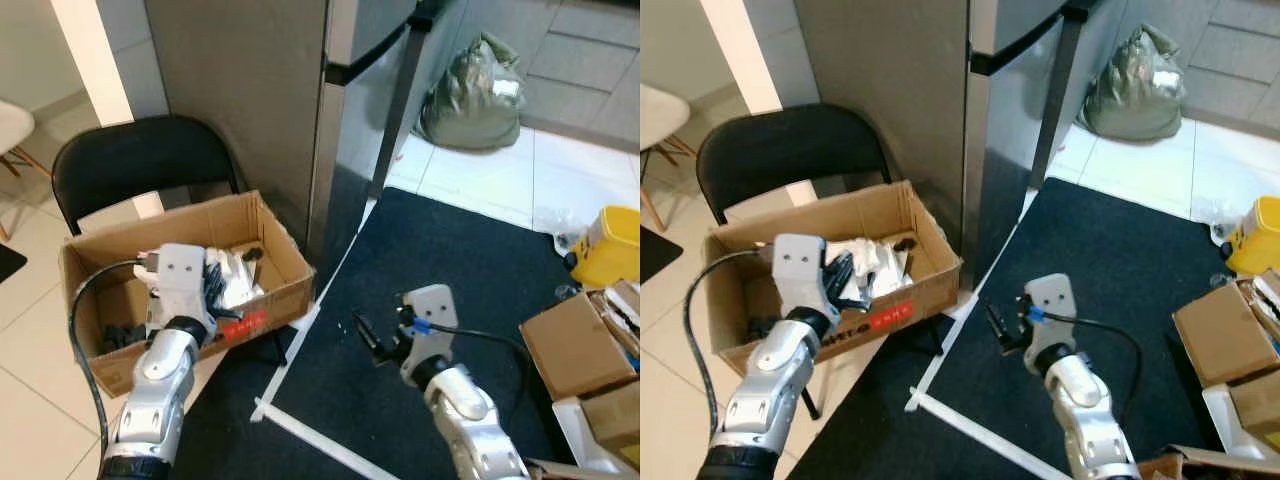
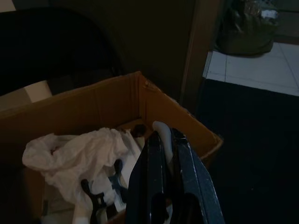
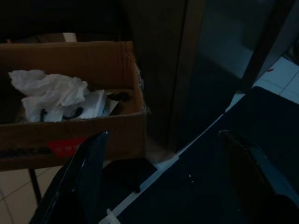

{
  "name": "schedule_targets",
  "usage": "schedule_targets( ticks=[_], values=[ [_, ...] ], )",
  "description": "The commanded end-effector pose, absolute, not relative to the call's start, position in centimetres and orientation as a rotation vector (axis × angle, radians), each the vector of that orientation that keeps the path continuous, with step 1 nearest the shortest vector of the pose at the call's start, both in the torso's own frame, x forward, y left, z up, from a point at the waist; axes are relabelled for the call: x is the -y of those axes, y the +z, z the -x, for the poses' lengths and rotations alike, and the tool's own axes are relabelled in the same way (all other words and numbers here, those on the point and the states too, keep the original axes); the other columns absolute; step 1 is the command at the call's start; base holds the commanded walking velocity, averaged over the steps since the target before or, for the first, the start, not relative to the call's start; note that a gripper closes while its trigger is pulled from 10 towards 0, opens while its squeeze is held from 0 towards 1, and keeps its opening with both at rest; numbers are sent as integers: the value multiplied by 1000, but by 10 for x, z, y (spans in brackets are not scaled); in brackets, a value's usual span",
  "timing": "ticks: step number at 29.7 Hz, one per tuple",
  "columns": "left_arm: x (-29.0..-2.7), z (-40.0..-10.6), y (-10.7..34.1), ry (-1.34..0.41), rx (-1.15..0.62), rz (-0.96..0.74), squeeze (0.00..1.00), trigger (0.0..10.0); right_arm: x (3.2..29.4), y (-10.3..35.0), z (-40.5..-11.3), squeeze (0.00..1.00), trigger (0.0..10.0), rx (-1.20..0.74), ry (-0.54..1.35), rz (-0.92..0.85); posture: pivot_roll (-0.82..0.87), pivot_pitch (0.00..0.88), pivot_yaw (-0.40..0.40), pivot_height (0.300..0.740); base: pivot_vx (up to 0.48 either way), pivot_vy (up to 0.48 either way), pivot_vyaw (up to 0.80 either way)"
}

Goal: Picking trash to rubbish bin

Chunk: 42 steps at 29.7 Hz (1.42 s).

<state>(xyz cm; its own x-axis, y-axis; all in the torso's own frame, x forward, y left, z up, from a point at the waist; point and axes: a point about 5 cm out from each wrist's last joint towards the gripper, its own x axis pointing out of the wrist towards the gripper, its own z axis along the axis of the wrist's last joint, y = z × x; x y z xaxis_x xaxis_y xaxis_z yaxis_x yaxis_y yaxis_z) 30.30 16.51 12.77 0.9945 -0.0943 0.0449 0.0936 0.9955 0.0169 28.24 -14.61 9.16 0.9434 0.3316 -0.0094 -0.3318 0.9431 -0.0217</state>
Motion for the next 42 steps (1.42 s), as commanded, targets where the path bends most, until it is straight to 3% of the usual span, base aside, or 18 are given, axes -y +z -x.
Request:
schedule_targets(
  ticks=[1,32,42],
  values=[
    [-170,-301,121,-79,16,-21,0,10000,141,87,-281,0,10000,-20,352,17,-12,91,-43,740,262,0,0],
    [-170,-300,121,-79,16,-24,0,10000,140,87,-281,0,10000,-19,364,25,-9,88,-47,740,261,0,0],
    [-171,-299,121,-77,15,-24,0,10000,140,87,-281,0,10000,-23,367,22,-6,94,-49,740,262,0,502]
  ],
)
